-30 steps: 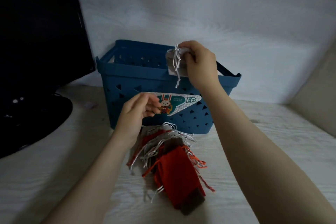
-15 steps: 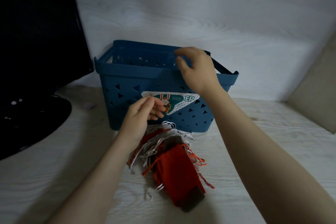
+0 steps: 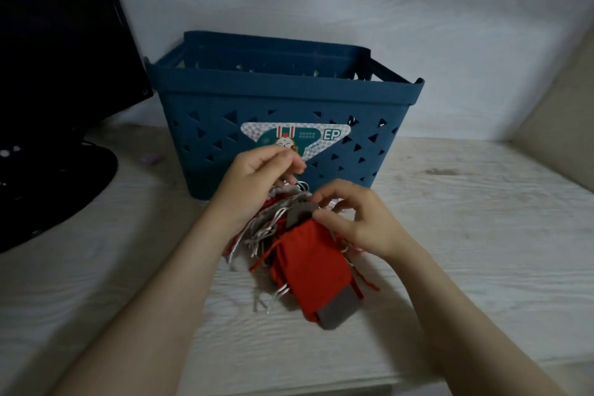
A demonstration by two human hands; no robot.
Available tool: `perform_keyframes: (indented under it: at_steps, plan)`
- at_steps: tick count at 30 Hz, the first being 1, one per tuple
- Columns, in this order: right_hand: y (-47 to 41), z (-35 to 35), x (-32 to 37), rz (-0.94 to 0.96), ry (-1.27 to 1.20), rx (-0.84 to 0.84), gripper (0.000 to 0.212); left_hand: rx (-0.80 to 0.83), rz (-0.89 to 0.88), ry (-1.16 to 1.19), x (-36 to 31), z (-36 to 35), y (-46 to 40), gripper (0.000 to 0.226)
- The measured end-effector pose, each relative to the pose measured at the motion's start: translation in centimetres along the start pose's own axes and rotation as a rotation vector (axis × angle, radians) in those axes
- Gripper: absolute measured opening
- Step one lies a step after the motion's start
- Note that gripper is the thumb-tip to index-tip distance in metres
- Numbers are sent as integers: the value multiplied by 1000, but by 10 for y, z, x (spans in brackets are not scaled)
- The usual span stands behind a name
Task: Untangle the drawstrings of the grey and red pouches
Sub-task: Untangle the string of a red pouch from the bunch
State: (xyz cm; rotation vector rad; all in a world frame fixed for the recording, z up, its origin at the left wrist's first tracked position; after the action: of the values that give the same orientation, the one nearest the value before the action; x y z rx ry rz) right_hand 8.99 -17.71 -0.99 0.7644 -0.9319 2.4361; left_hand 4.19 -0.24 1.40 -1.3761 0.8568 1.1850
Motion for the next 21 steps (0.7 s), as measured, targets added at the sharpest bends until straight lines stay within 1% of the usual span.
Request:
perform_keyframes:
  at_steps: [3,5,7,11,15,17,18,20,21]
  plan:
    - [6,-6,-3,75,13,18,38,192,-64,-71,0,-1,5,19]
    - [7,-9,-5,139,24,20,37,272,-69,-104,1,-4,7,18]
    - [6,-8,-5,150,16,29,29,271,-41,-124,4,-7,6,19]
    - [2,-4,-6,175,-22,152,26,222,32,-95,7,-8,4,17]
    - [-10,3,-9,207,62,125,15,205,48,-105,10,-5,2,16]
    - [-18,9,-8,230,116,39,9,181,24,-228,13,-4,1,15]
    - [-21,12,-7,236,127,-18,7,167,15,-314,15,-4,0,18]
    - [-24,16,-4,224,85,-92,6,182,-7,-488,17,-5,0,28]
    - [-23,14,-3,207,38,-88,8,211,-9,-563,18,-5,0,31]
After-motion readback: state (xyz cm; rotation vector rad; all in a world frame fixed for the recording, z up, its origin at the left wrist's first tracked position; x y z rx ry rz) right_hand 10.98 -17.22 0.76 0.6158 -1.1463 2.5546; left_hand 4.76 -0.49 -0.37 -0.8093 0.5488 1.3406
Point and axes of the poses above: each hand's wrist, its own y-axis away from the middle knuckle, its own z-axis out of the back of the hand, x = y × z, the point moved 1 cm from there along -y, towards the middle knuckle, and after that the axes turned 10 degrees about z, right-handed, at the moved point
